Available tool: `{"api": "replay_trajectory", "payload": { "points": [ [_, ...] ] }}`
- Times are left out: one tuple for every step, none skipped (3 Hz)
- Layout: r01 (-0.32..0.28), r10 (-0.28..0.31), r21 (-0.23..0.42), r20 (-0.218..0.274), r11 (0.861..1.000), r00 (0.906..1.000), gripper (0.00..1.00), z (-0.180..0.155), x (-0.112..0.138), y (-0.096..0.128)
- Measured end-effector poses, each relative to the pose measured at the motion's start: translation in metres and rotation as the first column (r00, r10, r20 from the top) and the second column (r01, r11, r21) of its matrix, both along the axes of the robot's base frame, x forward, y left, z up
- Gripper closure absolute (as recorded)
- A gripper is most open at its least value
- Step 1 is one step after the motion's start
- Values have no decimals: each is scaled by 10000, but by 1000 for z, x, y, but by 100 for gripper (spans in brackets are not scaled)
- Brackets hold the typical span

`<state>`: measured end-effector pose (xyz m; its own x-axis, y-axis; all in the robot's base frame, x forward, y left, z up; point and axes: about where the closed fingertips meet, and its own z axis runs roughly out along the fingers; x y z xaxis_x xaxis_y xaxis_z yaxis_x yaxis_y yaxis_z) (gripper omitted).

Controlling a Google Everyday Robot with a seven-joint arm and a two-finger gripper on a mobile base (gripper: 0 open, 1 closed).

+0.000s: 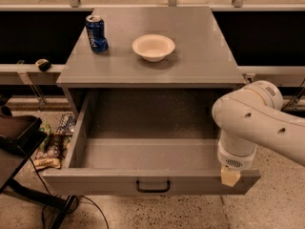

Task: Open top drawer

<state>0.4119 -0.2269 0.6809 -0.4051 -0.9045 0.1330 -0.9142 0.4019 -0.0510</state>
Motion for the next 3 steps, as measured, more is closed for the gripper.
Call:
{"api": "replay_trajectory", "payload": {
  "points": [
    [180,-181,-29,-255,9998,9995,100,-1,-13,-4],
    [180,-181,-29,-255,9998,9995,81,-1,-13,-4],
    [180,-181,-30,-255,9998,9995,59,-1,-13,-4]
  ]
}}
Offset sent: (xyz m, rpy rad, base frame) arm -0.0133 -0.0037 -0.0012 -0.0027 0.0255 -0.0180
